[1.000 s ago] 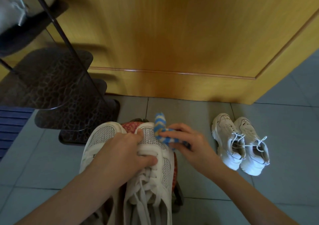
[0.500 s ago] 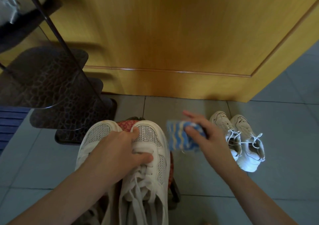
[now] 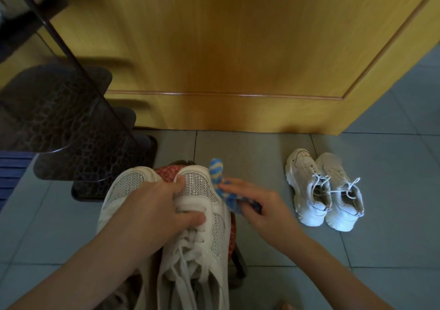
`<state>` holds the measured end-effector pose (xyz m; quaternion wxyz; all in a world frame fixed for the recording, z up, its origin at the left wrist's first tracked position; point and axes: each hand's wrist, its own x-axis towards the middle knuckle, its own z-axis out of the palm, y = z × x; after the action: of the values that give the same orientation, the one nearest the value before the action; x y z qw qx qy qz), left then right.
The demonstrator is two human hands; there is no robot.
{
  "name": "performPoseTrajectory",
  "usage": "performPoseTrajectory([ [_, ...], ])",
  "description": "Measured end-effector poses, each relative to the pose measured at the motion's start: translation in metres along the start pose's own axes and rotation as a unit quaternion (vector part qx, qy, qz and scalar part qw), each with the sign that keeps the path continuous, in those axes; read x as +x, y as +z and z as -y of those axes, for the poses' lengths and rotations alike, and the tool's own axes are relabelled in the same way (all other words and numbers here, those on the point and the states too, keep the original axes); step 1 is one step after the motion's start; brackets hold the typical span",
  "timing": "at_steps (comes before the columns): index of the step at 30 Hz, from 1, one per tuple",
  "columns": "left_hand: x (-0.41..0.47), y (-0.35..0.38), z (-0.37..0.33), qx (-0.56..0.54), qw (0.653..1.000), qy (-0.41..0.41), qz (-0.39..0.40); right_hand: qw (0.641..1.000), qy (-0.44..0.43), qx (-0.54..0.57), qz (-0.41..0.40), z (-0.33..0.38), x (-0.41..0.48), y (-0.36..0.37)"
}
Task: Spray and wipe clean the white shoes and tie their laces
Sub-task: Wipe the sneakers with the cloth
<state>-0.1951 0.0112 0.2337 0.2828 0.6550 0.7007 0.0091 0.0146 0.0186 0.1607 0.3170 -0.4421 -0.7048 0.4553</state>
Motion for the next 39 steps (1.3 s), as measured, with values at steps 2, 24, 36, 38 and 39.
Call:
performPoseTrajectory([
  [2,-0.001,0.001,0.002,-0.02,1.0,-0.003,-0.004,1.0,0.011,-0.021,-0.004,0.0,-0.018,0.001],
  [24,0.061,-0.057,0.001,-0.348,0.909,0.109,-0.203,0.986,0.105,0.122,-0.045,0.083,0.076,-0.003],
  [36,0.079,-0.037,0.0,-0.185,0.967,0.122,-0.128,0.898,0.302,-0.297,0.117,0.098,0.042,0.033],
  [38,0.077,-0.037,0.001,-0.195,0.966,0.114,-0.124,0.885,0.296,-0.33,0.142,0.103,0.046,0.04],
  [39,0.076,-0.038,0.003,-0.199,0.967,0.108,-0.117,0.88,0.297,-0.337,0.156,0.104,0.047,0.043],
])
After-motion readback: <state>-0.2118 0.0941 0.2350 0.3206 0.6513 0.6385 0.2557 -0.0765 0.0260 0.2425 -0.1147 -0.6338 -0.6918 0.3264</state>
